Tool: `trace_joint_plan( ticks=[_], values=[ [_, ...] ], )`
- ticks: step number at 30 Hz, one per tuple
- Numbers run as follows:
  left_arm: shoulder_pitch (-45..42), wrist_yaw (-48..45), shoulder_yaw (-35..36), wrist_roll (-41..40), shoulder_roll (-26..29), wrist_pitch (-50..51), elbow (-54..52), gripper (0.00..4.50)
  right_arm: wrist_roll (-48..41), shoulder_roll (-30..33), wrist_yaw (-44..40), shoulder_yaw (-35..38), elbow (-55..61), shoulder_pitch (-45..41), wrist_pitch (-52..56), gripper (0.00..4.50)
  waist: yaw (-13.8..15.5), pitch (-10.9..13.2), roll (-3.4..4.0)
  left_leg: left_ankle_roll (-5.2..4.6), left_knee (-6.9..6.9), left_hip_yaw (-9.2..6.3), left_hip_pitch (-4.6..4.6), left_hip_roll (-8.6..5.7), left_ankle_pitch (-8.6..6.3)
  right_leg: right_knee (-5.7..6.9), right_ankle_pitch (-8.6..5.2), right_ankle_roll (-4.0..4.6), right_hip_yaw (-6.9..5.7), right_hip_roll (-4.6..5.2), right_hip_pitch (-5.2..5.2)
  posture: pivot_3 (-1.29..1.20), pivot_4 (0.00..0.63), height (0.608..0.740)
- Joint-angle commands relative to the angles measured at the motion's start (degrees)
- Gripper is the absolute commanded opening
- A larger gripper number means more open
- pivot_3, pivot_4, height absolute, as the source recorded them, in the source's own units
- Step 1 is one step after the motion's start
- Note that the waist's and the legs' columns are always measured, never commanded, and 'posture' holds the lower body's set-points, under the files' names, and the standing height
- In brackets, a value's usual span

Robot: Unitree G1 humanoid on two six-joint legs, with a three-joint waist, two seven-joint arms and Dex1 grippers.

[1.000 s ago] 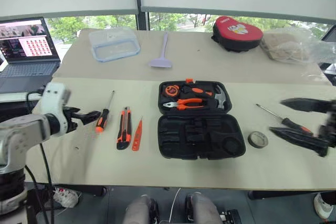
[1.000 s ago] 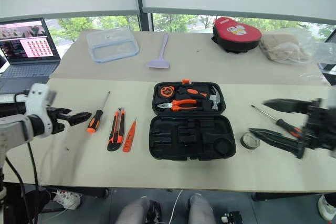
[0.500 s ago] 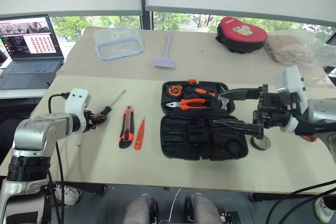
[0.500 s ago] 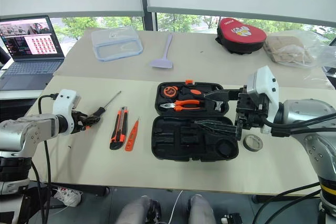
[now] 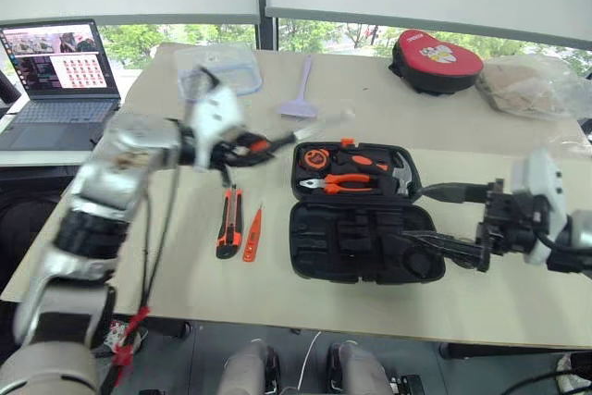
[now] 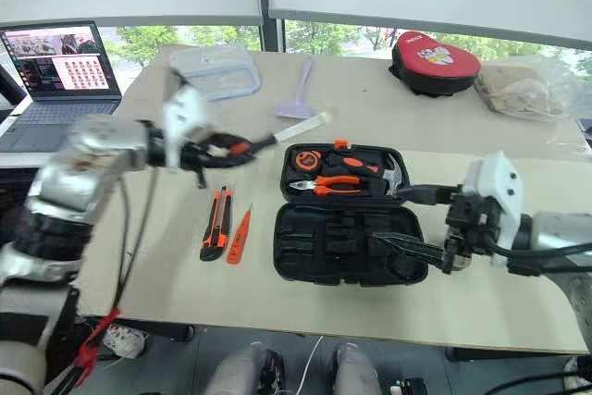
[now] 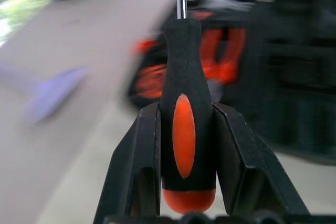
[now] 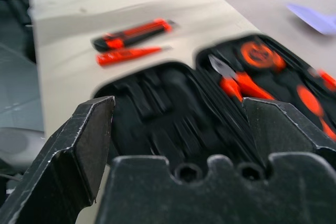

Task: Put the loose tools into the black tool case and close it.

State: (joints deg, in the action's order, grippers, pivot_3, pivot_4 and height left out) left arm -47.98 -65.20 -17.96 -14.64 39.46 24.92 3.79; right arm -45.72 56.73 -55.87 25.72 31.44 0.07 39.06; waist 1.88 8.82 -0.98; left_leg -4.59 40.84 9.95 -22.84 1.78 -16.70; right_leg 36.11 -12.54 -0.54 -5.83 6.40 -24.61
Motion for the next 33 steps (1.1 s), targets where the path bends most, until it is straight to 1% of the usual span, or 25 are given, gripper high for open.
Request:
trace_joint_plan(
  ticks=[1, 3, 5, 8, 11, 19, 27, 32, 33],
  values=[
    [-3.2, -3.6, -7.0, 6.1, -3.8, -3.6, 3.8, 0.89, 0.4, -0.7, 1.4, 4.9, 1.6, 2.4, -0.6, 4.50, -0.4, 0.0, -0.03, 0.00, 0.02, -0.03, 0.00, 0.04, 0.01, 0.02, 0.00, 0.00, 0.00, -0.04, 0.00, 0.00, 0.150, 0.731],
    [-4.3, -2.7, -9.8, 9.8, -6.6, -5.5, 7.0, 0.89, 0.2, -1.1, 1.9, 6.0, 2.3, 3.8, -0.5, 4.50, -0.8, 0.0, -0.05, 0.00, 0.04, -0.10, -0.01, 0.08, 0.01, 0.02, 0.00, 0.01, 0.02, -0.07, -0.01, 0.00, 0.150, 0.731],
    [-5.2, -1.1, -11.0, 12.3, -9.2, -5.9, 9.8, 0.89, 0.0, -1.5, 2.4, 6.6, 2.9, 4.7, -0.4, 4.50, -1.0, 0.1, -0.06, 0.00, 0.04, -0.15, -0.02, 0.09, 0.01, 0.03, 0.00, 0.01, 0.05, -0.06, -0.01, 0.00, 0.150, 0.731],
    [-6.6, 0.4, -11.6, 14.6, -12.6, -4.8, 12.9, 0.89, -0.3, -2.0, 3.3, 7.1, 3.3, 5.4, -0.3, 4.50, -1.0, 0.1, -0.07, -0.05, 0.05, -0.20, -0.05, 0.09, 0.02, 0.02, 0.00, 0.01, 0.05, -0.02, 0.00, 0.00, 0.150, 0.731],
    [-7.1, 0.3, -11.5, 16.1, -14.5, -5.4, 14.4, 0.89, -0.6, -2.2, 4.1, 7.3, 3.3, 5.3, -0.1, 4.50, -1.0, 0.1, -0.07, -0.12, 0.10, -0.25, -0.09, 0.08, 0.00, 0.02, 0.00, 0.01, 0.02, 0.02, 0.00, 0.00, 0.150, 0.731],
    [-7.0, -2.5, -11.7, 17.0, -16.9, -4.7, 12.1, 0.89, -0.9, -2.7, 5.6, 6.6, 3.0, 5.0, -0.4, 4.50, -0.9, 0.1, -0.07, -0.17, 0.12, -0.31, -0.13, 0.08, -0.01, 0.02, 0.00, 0.01, 0.01, 0.06, 0.00, 0.00, 0.150, 0.731],
    [-7.0, -1.6, -13.3, 20.8, -19.4, -6.7, 16.9, 0.89, -2.6, -3.4, 7.1, 6.8, 4.0, 5.3, 0.7, 4.50, -0.7, 0.1, -0.07, -0.19, 0.14, -0.32, -0.08, 0.08, -0.02, 0.03, 0.00, 0.01, 0.00, 0.07, 0.06, 0.00, 0.150, 0.731],
    [-7.7, -2.1, -12.7, 20.6, -20.7, -6.2, 17.9, 0.89, -3.8, -3.6, 8.1, 7.1, 4.2, 5.1, 1.0, 4.50, -0.6, 0.1, -0.07, -0.26, 0.24, -0.38, -0.06, 0.09, -0.06, 0.04, 0.00, 0.01, -0.03, 0.11, 0.14, 0.00, 0.150, 0.731],
    [-7.7, -2.6, -12.5, 20.3, -20.4, -5.8, 17.4, 1.39, -4.0, -3.6, 8.3, 7.1, 4.3, 5.2, 1.0, 4.50, -0.6, 0.1, -0.07, -0.27, 0.25, -0.40, -0.06, 0.09, -0.06, 0.04, 0.00, 0.00, -0.03, 0.12, 0.16, 0.00, 0.150, 0.731]
  ],
)
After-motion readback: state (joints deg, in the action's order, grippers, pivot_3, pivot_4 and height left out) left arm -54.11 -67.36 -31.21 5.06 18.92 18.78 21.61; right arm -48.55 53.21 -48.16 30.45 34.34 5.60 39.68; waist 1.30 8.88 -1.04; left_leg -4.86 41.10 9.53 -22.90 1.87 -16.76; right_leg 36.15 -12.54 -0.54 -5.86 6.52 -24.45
